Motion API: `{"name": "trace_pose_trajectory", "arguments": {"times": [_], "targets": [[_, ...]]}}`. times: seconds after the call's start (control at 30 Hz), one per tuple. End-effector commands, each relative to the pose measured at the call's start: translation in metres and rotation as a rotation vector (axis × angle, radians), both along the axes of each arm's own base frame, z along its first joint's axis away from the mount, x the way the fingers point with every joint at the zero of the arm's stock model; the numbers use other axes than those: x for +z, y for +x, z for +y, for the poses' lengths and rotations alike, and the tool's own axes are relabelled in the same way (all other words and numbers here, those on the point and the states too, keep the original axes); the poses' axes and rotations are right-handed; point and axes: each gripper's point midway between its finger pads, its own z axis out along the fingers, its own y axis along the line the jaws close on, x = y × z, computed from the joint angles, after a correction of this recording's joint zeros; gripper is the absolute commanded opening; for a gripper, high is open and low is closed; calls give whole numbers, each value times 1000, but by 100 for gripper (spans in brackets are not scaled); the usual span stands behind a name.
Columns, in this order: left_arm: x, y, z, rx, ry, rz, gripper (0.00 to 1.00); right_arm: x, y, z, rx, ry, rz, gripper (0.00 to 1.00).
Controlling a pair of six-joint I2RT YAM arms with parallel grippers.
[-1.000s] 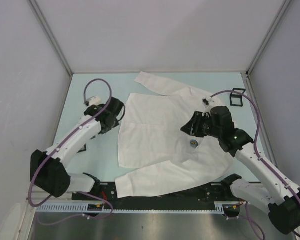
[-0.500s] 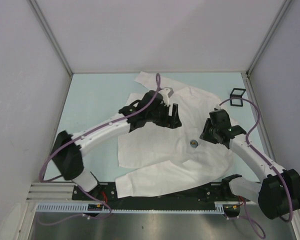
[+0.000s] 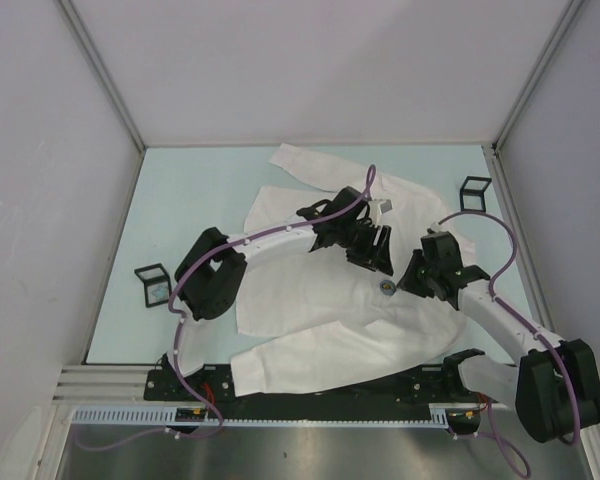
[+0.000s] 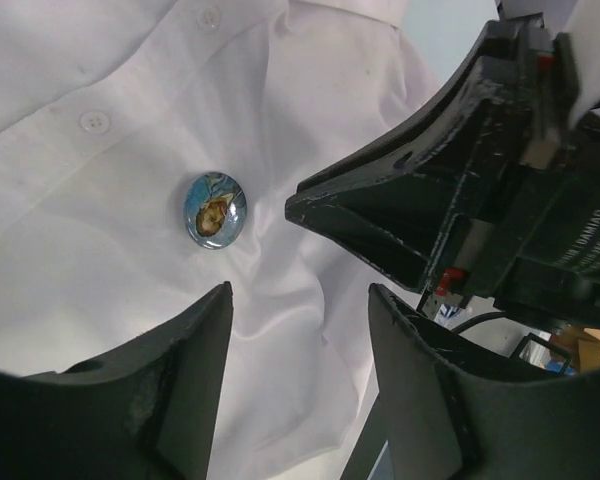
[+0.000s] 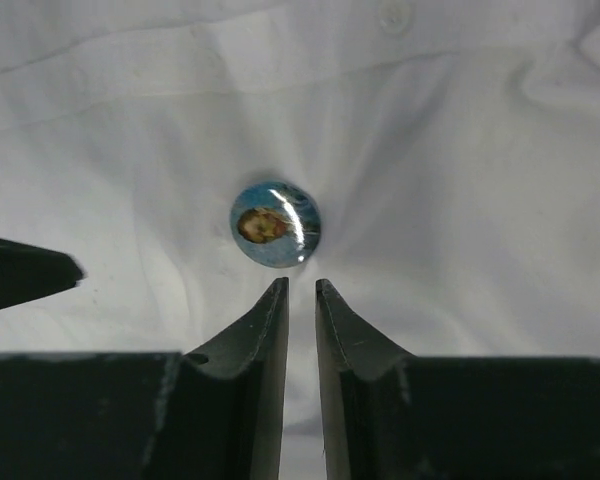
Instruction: Remove the brooch from the garment
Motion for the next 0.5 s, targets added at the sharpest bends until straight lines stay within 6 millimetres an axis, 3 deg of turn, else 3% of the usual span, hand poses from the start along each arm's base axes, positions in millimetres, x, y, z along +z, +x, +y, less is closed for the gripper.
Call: {"name": "trace_pose_trajectory", "arguments": {"times": [0.0, 0.13, 0.23, 0.37, 0.47], "targets": [[20, -4, -9, -39, -56, -5, 66, 21, 27, 13, 10, 58, -134, 21], [3, -5, -5, -11, -31, 24, 75, 20, 36, 17, 0, 76, -148, 21], [-3, -11, -3, -23, -21, 28, 79, 10, 33, 8, -34, 35, -115, 20], [-5, -12, -3, -39, -13, 6, 76, -3, 25, 10, 0, 59, -72, 20], [-9, -12, -2, -49, -6, -1, 68, -14, 18, 6, -1, 50, -35, 19]]}}
